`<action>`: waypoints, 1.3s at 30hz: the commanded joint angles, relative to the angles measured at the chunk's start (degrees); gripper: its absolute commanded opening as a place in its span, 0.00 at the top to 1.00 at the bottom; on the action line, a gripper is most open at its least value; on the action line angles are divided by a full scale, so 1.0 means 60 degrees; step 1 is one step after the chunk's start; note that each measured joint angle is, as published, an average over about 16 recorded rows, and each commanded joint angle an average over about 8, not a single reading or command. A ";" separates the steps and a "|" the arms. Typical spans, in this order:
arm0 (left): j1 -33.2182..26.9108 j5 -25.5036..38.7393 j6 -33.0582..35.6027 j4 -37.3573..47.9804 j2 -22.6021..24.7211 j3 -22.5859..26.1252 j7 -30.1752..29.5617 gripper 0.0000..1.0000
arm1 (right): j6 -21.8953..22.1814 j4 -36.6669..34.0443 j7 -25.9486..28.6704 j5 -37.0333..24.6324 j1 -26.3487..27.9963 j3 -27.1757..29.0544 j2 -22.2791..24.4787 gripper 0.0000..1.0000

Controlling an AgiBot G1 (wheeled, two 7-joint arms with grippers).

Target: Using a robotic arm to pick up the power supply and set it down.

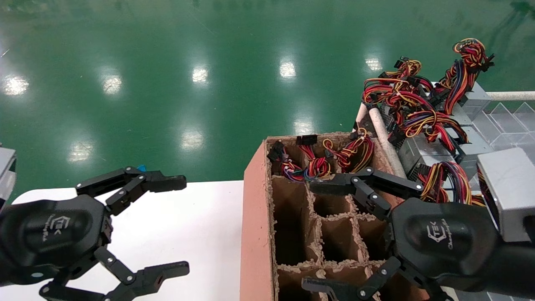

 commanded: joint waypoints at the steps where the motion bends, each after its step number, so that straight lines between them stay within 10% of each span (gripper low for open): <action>1: 0.0000 0.0000 0.0000 0.0000 0.0000 0.0000 0.0000 0.00 | 0.0000 0.0000 0.0000 0.0000 0.0000 0.0000 0.0000 0.00; 39: 0.0000 0.0000 0.0000 0.0000 0.0000 0.0000 0.0000 0.10 | 0.0000 0.0000 0.0000 0.0000 0.0000 0.0000 0.0000 0.00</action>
